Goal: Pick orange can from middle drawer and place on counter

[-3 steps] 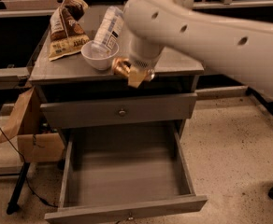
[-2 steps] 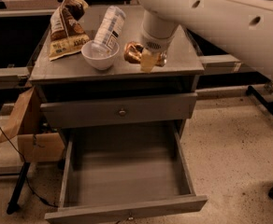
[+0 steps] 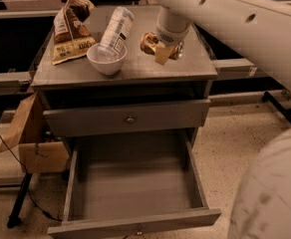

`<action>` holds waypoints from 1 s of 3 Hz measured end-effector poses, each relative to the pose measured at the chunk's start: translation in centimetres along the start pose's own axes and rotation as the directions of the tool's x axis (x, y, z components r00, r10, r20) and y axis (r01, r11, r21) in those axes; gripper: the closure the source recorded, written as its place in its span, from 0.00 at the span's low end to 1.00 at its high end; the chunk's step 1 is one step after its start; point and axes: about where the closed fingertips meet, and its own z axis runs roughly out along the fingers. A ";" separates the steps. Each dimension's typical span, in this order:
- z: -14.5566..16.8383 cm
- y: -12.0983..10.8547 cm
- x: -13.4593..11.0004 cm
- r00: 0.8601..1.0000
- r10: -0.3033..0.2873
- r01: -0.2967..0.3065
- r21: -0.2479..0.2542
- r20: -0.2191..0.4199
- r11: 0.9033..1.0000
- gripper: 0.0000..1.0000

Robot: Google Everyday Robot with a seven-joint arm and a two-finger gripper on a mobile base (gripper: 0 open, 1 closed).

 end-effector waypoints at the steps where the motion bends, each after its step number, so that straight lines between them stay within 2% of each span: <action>1: 3.5 -1.5 -1.6 0.997 0.080 -0.080 -0.005 0.013 0.997 1.00; 2: 7.7 -2.0 -2.4 0.989 0.148 -0.150 -0.071 -0.032 0.986 0.86; 3: 9.4 -2.2 -2.4 0.978 0.189 -0.200 -0.136 -0.094 0.970 0.64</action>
Offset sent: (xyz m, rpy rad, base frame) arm 0.1106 0.0175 -0.0478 0.1467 0.2328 -0.2345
